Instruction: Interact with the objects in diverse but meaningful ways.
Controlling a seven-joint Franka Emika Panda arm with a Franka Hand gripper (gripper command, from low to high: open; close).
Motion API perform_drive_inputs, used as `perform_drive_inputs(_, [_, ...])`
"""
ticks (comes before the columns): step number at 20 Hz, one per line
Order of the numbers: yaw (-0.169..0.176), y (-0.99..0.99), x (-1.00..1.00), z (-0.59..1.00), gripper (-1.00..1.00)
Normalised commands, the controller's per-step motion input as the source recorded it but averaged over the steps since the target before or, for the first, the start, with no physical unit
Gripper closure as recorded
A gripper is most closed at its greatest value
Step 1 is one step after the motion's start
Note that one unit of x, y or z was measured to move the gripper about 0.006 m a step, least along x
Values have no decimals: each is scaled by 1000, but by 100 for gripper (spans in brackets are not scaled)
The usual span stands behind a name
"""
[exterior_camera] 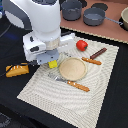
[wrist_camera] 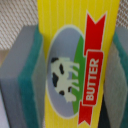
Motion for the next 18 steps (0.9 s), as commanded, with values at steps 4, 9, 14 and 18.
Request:
perform_drive_inputs(4, [28, 163, -376, 188, -100])
perform_drive_inputs(9, [44, 135, -415, 126, -100])
perform_drive_inputs(14, [33, 3, -703, 73, -100])
perform_drive_inputs(18, [22, -95, -853, 134, -100])
